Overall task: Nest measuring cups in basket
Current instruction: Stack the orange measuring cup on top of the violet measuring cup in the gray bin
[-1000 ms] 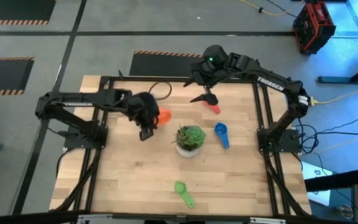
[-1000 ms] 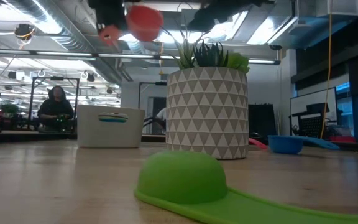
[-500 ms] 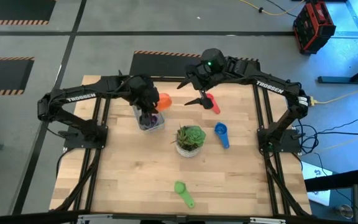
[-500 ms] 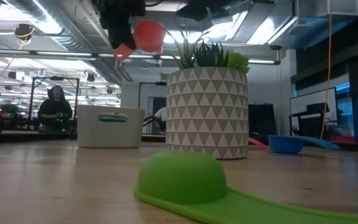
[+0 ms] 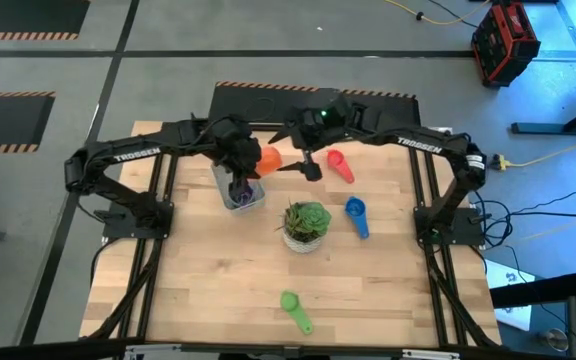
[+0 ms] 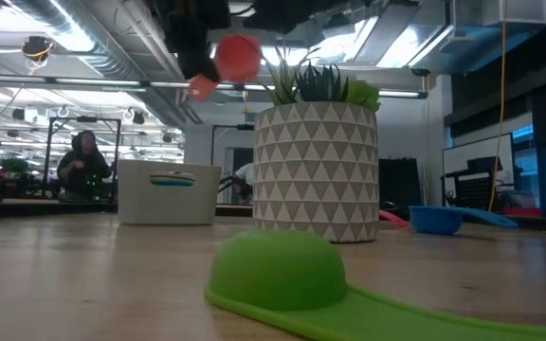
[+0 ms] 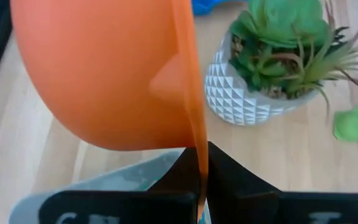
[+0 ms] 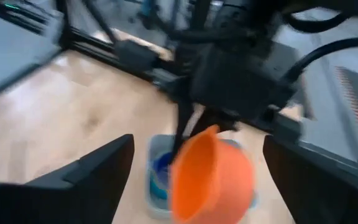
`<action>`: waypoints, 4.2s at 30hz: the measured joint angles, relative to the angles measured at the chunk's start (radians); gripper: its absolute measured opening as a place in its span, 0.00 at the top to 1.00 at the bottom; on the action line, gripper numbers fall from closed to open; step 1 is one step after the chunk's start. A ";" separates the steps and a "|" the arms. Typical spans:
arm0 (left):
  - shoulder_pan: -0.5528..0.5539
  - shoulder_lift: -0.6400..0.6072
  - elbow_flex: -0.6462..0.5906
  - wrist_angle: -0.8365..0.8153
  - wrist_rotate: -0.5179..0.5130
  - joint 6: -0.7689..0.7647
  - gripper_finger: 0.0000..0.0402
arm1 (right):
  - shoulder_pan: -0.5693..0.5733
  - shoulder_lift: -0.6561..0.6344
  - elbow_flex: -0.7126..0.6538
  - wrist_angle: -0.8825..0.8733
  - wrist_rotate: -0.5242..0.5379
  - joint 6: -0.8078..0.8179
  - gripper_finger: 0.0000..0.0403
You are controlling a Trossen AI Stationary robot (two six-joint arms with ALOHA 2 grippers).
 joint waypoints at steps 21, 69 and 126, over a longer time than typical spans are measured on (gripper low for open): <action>-0.001 0.035 0.000 0.065 -0.011 -0.034 0.99 | 0.045 0.034 0.000 -0.030 0.412 -0.007 0.25; -0.001 0.035 0.000 0.119 -0.014 -0.080 0.97 | 0.045 0.044 0.000 -0.027 0.414 -0.002 0.69; 0.008 0.022 0.000 0.189 -0.358 -0.344 0.73 | 0.045 0.044 0.000 0.019 0.840 0.009 0.91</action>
